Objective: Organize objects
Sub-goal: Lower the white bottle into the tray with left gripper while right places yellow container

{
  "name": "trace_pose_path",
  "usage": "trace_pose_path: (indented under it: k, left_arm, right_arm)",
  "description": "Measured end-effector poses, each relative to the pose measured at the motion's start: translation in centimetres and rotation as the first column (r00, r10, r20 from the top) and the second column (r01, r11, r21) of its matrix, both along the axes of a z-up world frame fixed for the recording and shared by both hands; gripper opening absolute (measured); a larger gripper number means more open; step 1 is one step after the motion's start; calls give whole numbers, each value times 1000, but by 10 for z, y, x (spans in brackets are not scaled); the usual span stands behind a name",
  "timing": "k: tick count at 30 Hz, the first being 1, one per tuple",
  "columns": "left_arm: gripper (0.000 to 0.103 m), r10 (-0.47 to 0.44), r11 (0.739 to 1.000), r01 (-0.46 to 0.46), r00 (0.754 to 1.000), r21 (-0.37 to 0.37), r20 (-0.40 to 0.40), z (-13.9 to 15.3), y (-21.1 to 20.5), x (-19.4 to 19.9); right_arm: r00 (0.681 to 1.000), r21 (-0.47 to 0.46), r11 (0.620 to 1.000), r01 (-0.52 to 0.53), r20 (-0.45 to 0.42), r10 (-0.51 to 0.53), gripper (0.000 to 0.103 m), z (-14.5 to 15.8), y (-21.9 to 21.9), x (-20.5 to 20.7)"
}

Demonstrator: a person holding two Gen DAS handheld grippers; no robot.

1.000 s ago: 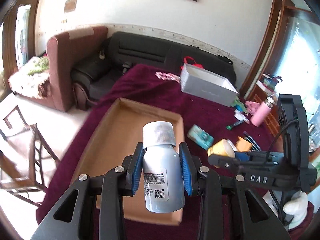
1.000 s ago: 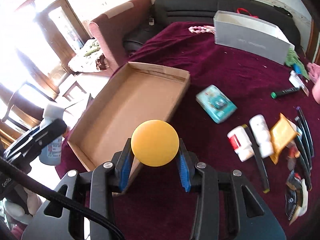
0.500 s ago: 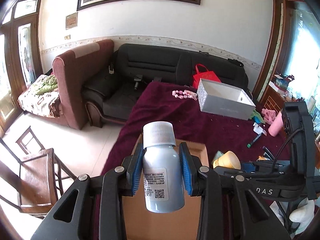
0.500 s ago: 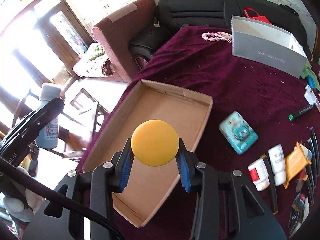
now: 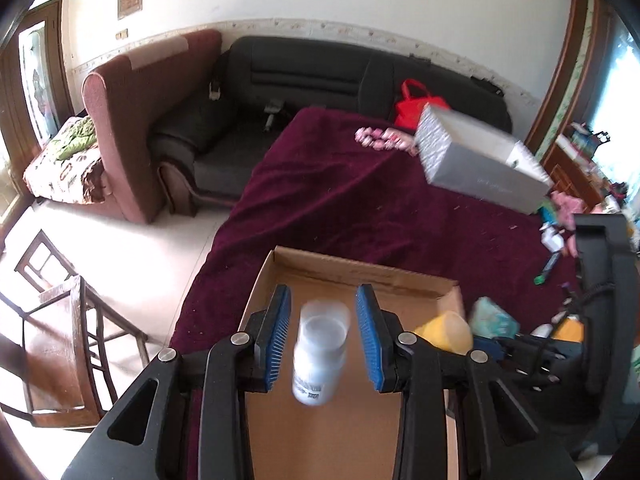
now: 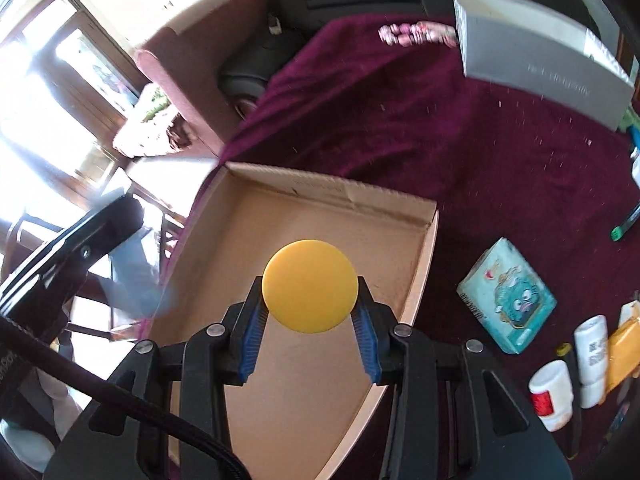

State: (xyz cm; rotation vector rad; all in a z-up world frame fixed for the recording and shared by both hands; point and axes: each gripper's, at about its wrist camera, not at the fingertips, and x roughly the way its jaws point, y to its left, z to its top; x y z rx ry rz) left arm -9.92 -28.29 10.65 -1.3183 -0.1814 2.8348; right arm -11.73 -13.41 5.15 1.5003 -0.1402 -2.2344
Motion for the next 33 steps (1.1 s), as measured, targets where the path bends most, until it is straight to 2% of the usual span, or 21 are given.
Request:
trace_pose_path:
  k: [7,11,20,23,24,27,33]
  left_arm:
    - [29,31,999,-33,997,30,64,-44,-11,-27]
    - [29,39,997,-44,996,66,78,-54,-15,-31]
    - [30,94,985,-101,994,136,61,-52,-35,-27]
    - [30,120,979,-127,991,160,56,-51,-43,-22]
    - [30,126,978,-133,991,161,52,-51,-44,-21]
    - [30,141,974,-144,990,174,31,-49,-44,-12]
    - [31,153,939,-160,987,306,46,-64,-34,3]
  right_arm:
    - [999,12,1000,19,41,-20,39,-32,-11,-19]
    - [998,11,1000,18,53,-18,39,-40,-17,-26]
    - [1000,58,998,-7,21,6,40,-41,-28,-27]
    - [1000,39,999,-1,26,0,49,-41,-25,-27]
    - [1000,29,1000,3,29,-4,56,-41,-24,-27]
    - [1000,6,1000,17,23,-17,58,-39,-20,-25]
    - [997,-27,998,61,-41,-62,58,-20,1,-10]
